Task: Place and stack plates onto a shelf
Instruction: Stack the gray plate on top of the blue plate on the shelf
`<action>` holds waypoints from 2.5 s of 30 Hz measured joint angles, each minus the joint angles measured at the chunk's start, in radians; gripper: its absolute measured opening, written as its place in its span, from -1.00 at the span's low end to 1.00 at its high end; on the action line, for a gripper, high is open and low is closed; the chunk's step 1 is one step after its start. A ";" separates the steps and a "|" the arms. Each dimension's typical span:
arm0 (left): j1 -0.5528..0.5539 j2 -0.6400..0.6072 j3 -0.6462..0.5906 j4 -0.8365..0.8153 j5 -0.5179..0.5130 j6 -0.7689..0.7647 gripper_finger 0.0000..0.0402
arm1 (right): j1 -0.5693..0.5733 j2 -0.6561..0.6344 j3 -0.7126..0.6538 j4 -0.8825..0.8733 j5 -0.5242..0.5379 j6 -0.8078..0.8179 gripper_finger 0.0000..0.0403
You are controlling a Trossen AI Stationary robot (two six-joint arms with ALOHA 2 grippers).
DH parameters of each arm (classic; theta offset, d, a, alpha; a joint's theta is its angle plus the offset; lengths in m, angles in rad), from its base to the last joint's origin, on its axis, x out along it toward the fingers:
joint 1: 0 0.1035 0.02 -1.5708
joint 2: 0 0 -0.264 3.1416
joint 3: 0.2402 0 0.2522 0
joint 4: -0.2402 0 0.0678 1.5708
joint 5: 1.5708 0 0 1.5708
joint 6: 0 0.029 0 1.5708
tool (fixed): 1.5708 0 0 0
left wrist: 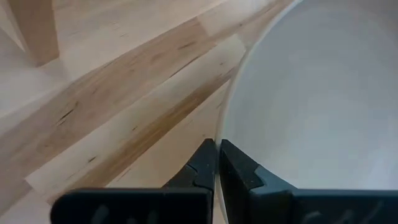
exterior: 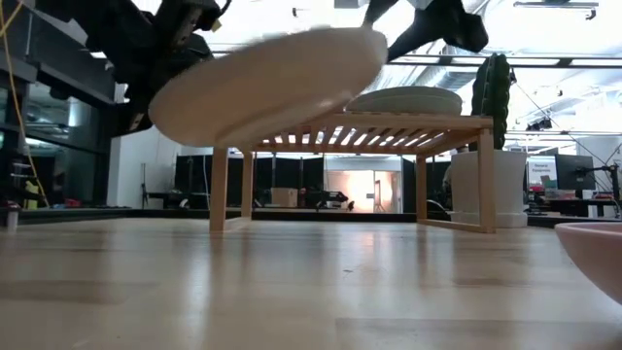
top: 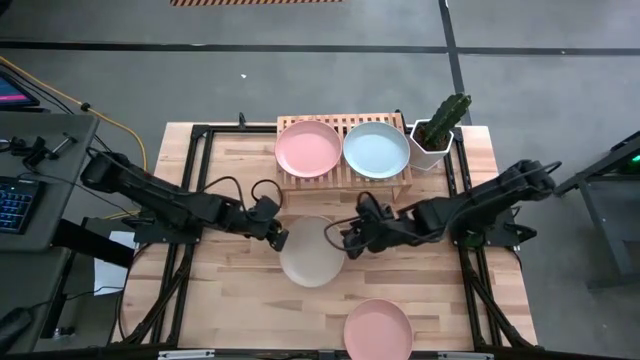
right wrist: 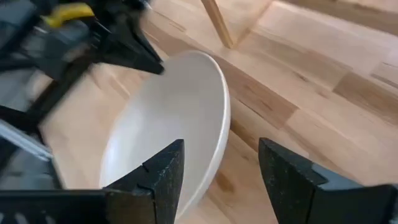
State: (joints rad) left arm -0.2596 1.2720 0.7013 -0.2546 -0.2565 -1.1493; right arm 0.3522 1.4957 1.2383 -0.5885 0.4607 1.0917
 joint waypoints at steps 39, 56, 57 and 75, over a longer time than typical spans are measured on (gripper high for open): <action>0.080 -0.068 0.062 0.058 0.041 0.300 -0.43 | -0.014 0.045 0.055 -0.365 -0.055 0.054 -0.95; -0.194 -0.350 -0.043 -0.010 -0.422 0.364 -0.44 | -0.005 0.058 -0.291 0.391 -0.254 0.168 -0.28; -0.212 -0.352 -0.070 -0.001 -0.443 0.332 -0.47 | -0.008 0.064 -0.295 0.431 -0.253 0.168 -0.24; -0.227 -0.168 -0.281 0.340 -0.425 0.190 -0.99 | -0.108 0.249 -0.179 0.506 -0.223 0.084 -0.18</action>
State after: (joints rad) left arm -0.4867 1.1038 0.4200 0.0855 -0.6811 -0.9592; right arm 0.2445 1.7446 1.0589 -0.0830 0.2375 1.1757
